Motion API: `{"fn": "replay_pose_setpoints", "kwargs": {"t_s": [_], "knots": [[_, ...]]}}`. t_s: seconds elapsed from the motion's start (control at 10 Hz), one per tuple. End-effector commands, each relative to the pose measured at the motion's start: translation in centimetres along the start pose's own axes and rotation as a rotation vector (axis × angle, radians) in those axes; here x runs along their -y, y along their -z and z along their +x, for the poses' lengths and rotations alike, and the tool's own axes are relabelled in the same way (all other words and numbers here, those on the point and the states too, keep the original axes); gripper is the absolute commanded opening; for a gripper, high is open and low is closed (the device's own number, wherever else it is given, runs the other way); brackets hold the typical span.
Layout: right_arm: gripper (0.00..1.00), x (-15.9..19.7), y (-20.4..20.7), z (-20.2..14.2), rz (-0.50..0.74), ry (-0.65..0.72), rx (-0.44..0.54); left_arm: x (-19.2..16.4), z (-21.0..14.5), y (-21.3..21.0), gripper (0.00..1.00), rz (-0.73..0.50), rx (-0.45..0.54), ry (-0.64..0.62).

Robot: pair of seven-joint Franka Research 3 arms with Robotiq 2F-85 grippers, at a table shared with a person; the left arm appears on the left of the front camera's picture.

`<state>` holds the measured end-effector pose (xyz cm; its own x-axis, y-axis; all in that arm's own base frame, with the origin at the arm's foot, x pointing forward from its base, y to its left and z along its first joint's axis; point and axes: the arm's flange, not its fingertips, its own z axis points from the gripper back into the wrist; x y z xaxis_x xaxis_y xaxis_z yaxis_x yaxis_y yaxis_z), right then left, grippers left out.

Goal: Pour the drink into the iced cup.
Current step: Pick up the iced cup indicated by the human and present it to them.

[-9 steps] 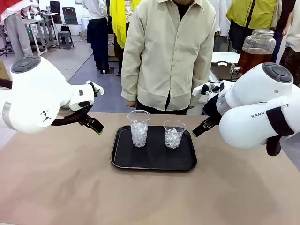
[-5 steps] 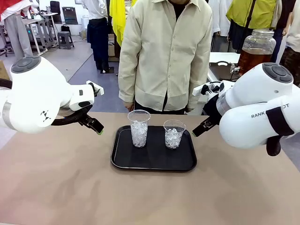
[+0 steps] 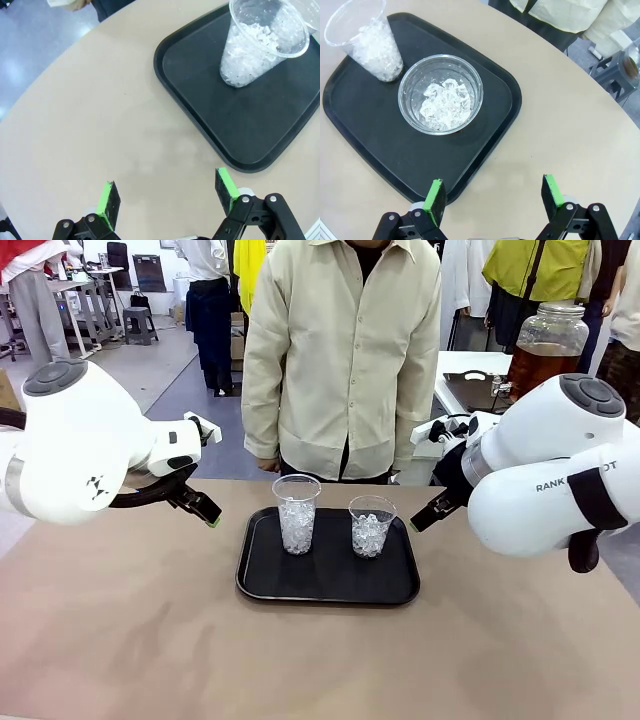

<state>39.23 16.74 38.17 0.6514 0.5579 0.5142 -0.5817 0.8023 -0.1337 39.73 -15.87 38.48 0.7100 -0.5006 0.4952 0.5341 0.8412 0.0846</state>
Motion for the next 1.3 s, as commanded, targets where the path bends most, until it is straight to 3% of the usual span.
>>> {"fn": "replay_pose_setpoints", "kwargs": {"t_s": [0.0,0.3,0.5,0.8,1.0,1.2], "knots": [[1.00,0.0,0.0,0.0,0.000,0.000,0.000,0.0,0.0,0.0,1.00,0.000,0.000,0.000],[1.00,1.4,-3.2,2.2,0.063,0.060,0.042,0.3,2.0,-2.6,1.00,-0.008,0.004,0.004],[1.00,3.1,-5.8,3.7,0.191,0.137,0.064,0.0,4.0,-5.7,1.00,-0.066,0.015,-0.039],[1.00,5.4,-8.3,4.7,0.376,0.304,0.112,-2.3,5.5,-7.7,1.00,-0.258,0.002,-0.266],[1.00,7.4,-8.3,4.5,0.496,0.423,0.131,-3.9,5.5,-7.6,1.00,-0.412,0.032,-0.391],[1.00,9.2,-7.3,3.9,0.597,0.523,0.147,-5.4,5.1,-6.6,1.00,-0.487,0.051,-0.518]]}}
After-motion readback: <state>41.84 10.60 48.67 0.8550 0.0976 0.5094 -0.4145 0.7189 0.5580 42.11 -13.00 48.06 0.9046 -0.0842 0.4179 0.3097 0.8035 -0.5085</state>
